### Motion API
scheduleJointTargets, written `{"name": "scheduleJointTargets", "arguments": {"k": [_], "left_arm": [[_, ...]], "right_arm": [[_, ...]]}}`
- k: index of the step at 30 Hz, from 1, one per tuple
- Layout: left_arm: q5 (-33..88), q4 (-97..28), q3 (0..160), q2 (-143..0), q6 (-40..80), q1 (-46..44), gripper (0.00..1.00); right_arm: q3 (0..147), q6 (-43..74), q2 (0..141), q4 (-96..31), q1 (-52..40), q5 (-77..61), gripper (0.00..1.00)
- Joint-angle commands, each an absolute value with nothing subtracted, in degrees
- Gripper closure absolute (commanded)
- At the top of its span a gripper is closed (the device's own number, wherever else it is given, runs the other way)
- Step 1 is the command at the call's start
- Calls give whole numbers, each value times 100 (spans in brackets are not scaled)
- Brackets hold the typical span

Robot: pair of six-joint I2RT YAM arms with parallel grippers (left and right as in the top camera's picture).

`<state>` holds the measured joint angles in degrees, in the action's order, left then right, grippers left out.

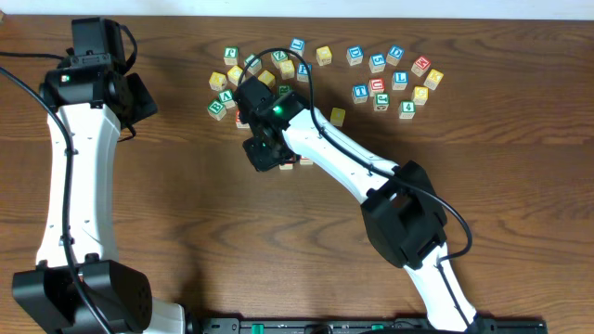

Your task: Spell out AI2

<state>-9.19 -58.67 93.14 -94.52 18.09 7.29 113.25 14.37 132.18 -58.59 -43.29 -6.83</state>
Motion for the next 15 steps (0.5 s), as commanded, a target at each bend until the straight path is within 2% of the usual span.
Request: {"name": "scheduleJointTargets", "arguments": {"k": [1, 15], "left_arm": [[-950, -5933, 9397, -9513, 1763, 727, 44], [-950, -5955, 9397, -9515, 1763, 727, 44]], "right_arm": [[11262, 1240, 13334, -5940, -4351, -438, 80], [11004, 757, 13417, -6005, -4355, -408, 77]]}}
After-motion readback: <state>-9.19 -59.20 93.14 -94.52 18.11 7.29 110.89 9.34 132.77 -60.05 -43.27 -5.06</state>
